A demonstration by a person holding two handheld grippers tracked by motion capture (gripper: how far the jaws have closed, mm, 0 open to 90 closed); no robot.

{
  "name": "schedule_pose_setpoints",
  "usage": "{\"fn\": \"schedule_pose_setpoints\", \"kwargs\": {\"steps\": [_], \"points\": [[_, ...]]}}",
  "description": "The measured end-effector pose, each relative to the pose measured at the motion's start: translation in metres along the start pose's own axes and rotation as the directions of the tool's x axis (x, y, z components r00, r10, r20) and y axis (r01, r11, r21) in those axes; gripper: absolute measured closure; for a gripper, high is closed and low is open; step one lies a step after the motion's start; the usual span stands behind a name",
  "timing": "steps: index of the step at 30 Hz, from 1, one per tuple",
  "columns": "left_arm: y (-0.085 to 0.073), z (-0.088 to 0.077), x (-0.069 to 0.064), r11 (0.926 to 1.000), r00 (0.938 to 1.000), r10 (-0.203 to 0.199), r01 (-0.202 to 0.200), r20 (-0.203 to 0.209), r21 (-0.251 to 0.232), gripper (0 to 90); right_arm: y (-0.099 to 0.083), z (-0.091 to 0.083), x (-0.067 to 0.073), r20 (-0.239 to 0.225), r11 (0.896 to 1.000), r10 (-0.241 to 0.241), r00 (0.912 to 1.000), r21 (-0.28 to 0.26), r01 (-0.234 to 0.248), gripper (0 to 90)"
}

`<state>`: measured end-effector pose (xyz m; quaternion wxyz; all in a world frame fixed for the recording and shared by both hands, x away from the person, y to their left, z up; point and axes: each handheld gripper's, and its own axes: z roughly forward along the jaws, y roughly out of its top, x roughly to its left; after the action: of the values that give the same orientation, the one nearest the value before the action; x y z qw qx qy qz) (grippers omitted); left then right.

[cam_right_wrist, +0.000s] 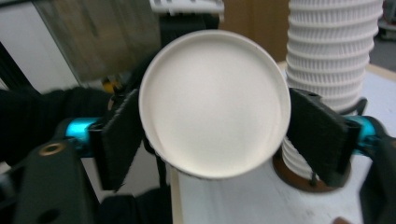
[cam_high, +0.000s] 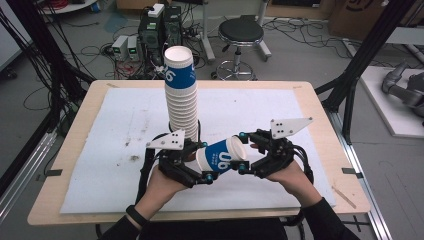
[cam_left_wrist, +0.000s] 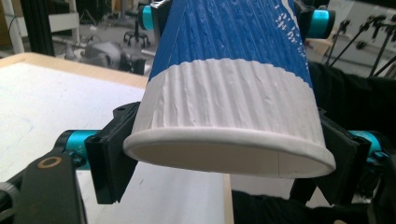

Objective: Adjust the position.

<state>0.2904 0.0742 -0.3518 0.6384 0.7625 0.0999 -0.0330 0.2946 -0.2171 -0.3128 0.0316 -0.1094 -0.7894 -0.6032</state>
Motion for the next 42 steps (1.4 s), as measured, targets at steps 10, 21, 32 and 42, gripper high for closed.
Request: {"fn": "schedule_pose_setpoints", "kwargs": {"steps": [10, 21, 32, 42], "points": [[0.006, 0.002, 0.0, 0.9841, 0.998, 0.036, -0.026, -0.052, 0.176, 20.4, 0.007, -0.001, 0.005, 0.057, 0.986, -0.07, 0.9959, 0.158, 0.06, 20.5], [0.009, 0.009, -0.004, 0.96, 0.9966, 0.077, -0.066, -0.031, 0.272, 20.5, 0.002, 0.01, 0.004, 0.025, 0.954, -0.097, 0.995, 0.287, 0.086, 27.1], [0.007, 0.005, -0.005, 0.9913, 0.9989, 0.038, -0.034, -0.027, 0.127, 10.4, -0.001, 0.001, -0.004, -0.023, 0.982, -0.06, 0.9979, 0.18, 0.064, 29.9], [0.0, 0.0, 0.002, 0.9986, 0.9984, -0.041, 0.042, 0.038, -0.032, 8.6, -0.001, -0.004, -0.005, -0.049, 0.997, -0.048, 0.9976, 0.054, 0.051, 30.1]]}}
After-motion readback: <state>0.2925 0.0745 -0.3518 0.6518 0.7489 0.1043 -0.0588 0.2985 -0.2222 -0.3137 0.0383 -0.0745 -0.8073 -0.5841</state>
